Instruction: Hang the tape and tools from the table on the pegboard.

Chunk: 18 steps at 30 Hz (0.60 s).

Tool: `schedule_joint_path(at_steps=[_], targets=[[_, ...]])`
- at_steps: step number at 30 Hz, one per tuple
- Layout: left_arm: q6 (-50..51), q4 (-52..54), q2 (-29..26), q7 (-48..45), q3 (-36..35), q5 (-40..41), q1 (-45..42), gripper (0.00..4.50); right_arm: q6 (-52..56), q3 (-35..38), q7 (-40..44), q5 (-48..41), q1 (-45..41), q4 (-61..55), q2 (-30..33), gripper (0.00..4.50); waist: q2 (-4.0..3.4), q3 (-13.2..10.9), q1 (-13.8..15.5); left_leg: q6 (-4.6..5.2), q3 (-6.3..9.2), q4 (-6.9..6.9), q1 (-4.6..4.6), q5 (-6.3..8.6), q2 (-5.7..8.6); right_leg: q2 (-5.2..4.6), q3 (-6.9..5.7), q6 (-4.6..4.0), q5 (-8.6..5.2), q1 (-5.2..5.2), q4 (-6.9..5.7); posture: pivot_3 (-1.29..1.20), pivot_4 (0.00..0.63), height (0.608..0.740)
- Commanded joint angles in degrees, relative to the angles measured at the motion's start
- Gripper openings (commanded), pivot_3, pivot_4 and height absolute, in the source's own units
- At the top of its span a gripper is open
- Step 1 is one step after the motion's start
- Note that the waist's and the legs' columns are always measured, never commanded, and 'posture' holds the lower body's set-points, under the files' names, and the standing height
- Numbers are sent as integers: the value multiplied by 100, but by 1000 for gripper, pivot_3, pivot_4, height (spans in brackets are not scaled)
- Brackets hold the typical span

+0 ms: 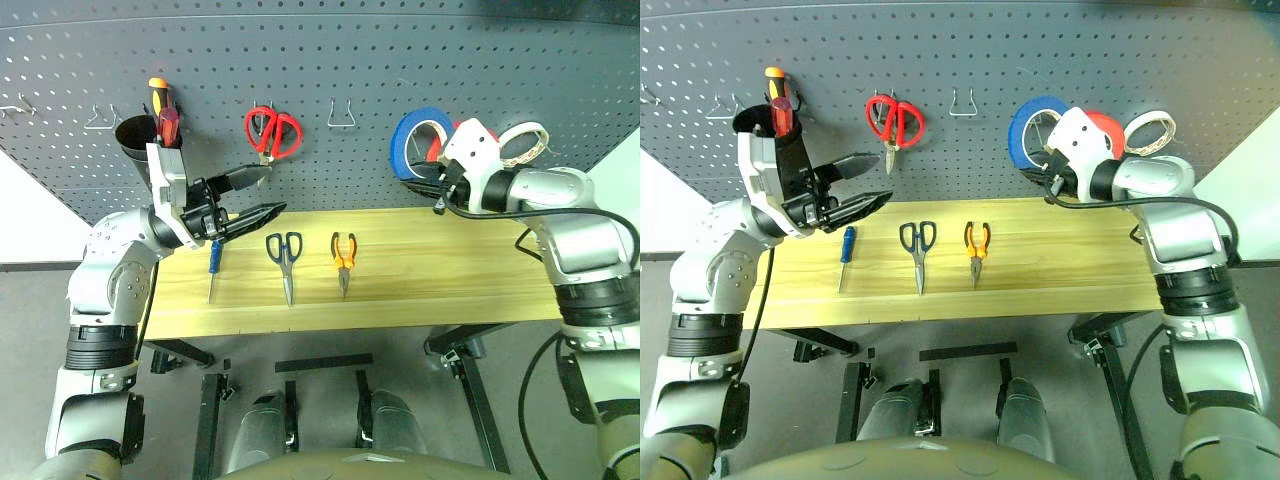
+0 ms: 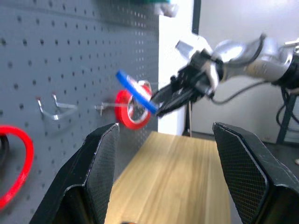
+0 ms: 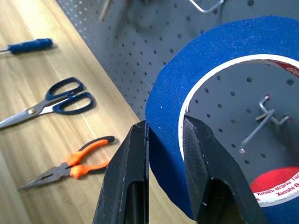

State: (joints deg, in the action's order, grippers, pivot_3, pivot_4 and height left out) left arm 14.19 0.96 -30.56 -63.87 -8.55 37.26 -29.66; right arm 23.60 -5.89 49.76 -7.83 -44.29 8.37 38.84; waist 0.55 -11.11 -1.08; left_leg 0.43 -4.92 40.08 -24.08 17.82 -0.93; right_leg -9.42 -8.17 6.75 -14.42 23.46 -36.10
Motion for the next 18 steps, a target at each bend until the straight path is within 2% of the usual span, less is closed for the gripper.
schedule_joint_path(at_steps=[1,6,9,14,18], targets=[[-130,79,50,39,-117,48,-50,3376,-438,-64,-186,273,-398,511,-189,658,-1,34,-7,0,0,-1,1,0,0,0,0,0,0,-1,0,-35,62,738],[-227,120,99,84,-108,-52,12,3376,-985,-233,-591,714,-1030,2086,-654,658,-4,66,-14,-4,-2,0,18,-3,0,2,4,-1,1,-15,-3,-10,59,738],[-256,144,93,106,-118,-71,46,3376,-1243,-239,-553,785,-1166,2459,-755,658,-7,77,1,-4,1,-2,20,-3,0,3,4,-2,1,-16,-3,-5,59,738],[-286,146,97,170,-138,-67,119,3376,-1230,-210,-237,710,-1105,2244,-765,2233,-13,105,-5,-4,0,-2,21,-3,0,3,5,-2,1,-17,-3,-1,61,738],[-303,121,118,211,-157,-18,119,3376,-886,-177,184,588,-846,1599,-525,3496,-15,114,-2,-5,0,0,28,-3,0,3,6,-2,1,-23,-6,-11,62,738]])
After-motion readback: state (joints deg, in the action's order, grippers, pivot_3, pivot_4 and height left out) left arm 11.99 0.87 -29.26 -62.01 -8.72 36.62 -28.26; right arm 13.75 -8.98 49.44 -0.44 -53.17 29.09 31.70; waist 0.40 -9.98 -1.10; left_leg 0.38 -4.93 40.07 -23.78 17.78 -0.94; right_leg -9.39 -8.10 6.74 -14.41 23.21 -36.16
